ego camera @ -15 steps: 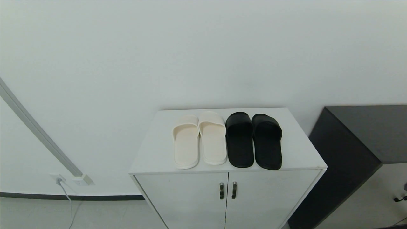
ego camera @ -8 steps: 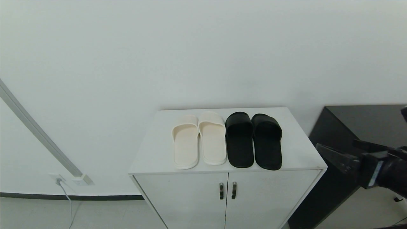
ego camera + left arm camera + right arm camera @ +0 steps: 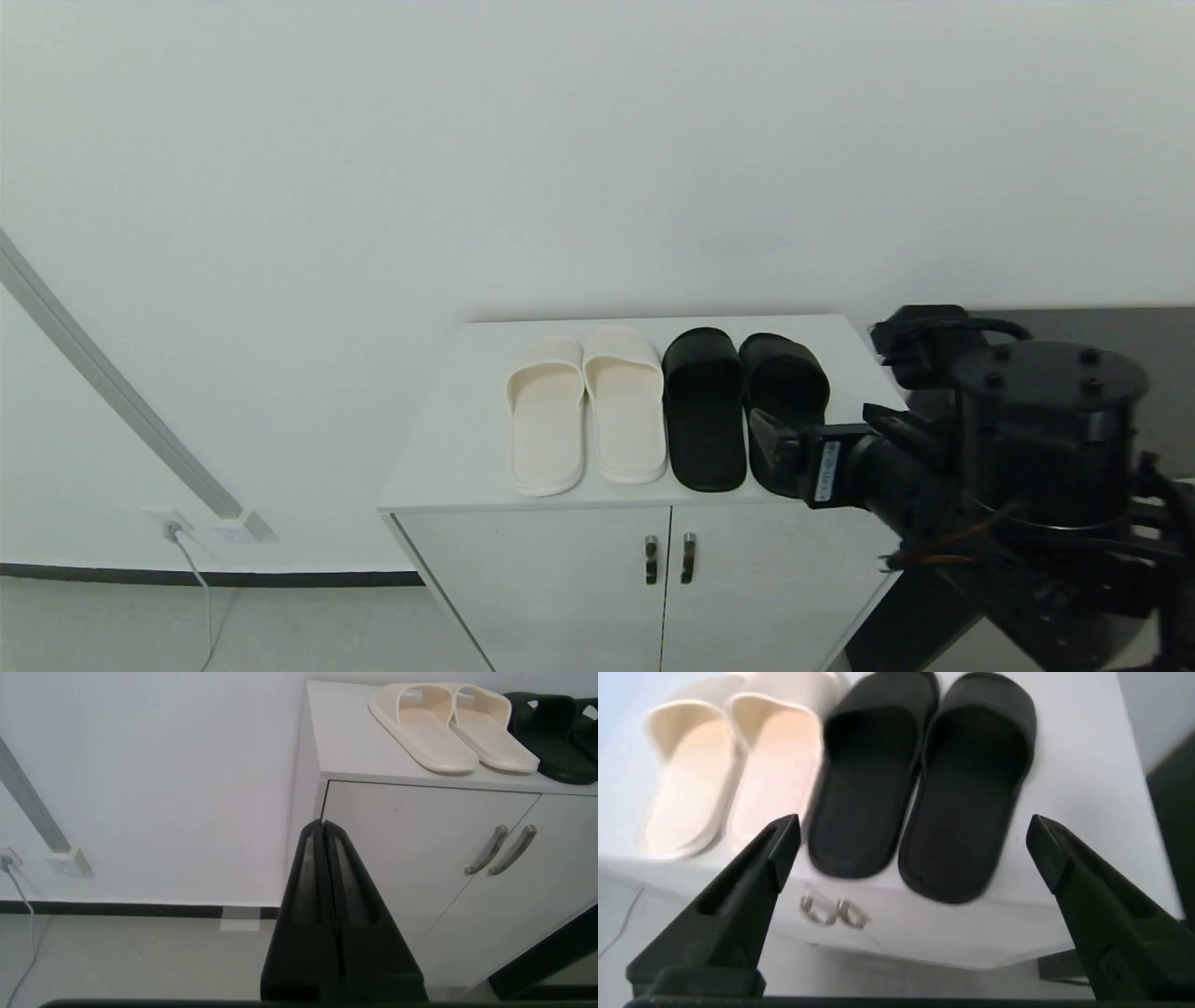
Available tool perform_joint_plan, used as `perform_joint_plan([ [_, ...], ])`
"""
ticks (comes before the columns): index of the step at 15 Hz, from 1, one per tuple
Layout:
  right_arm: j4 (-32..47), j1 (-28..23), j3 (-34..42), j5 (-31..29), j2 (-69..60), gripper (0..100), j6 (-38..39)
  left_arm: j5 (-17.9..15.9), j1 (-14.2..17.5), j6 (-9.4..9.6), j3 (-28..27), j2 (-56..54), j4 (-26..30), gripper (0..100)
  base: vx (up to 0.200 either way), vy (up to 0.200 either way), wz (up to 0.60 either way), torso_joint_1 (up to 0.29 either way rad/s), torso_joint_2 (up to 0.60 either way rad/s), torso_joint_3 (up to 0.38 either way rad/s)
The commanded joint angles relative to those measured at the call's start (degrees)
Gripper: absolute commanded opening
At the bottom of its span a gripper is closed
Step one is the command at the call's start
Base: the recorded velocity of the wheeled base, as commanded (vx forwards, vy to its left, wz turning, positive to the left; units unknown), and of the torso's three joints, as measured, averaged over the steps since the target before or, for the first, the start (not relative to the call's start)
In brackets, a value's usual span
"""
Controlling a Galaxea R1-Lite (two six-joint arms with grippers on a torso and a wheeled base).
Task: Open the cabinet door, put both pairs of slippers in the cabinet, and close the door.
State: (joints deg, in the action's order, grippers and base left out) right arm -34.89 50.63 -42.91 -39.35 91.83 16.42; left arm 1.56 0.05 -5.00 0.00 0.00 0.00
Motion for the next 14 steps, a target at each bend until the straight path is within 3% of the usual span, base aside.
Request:
perform_joint_plan([
  [1, -6.07, -3.34, -2.88, -2.22, 13.55, 100, 0.81, 0.20, 0.04, -0.01, 0.00, 0.00, 0.00, 0, 0.000, 0.000, 0.00, 0.000, 0.00, 0.000],
  [6, -6.68, -7.74, -5.43, -2.57, 18.30, 100, 1.25, 0.20, 0.04, -0.10, 0.00, 0.00, 0.00, 0, 0.000, 0.000, 0.00, 0.000, 0.00, 0.000],
  [14, -8.00, -10.73, -21.16, -2.48, 30.07, 100, 0.19, 0.20, 0.04, -0.45, -0.09, 0.00, 0.00, 0, 0.000, 0.000, 0.00, 0.000, 0.00, 0.000],
])
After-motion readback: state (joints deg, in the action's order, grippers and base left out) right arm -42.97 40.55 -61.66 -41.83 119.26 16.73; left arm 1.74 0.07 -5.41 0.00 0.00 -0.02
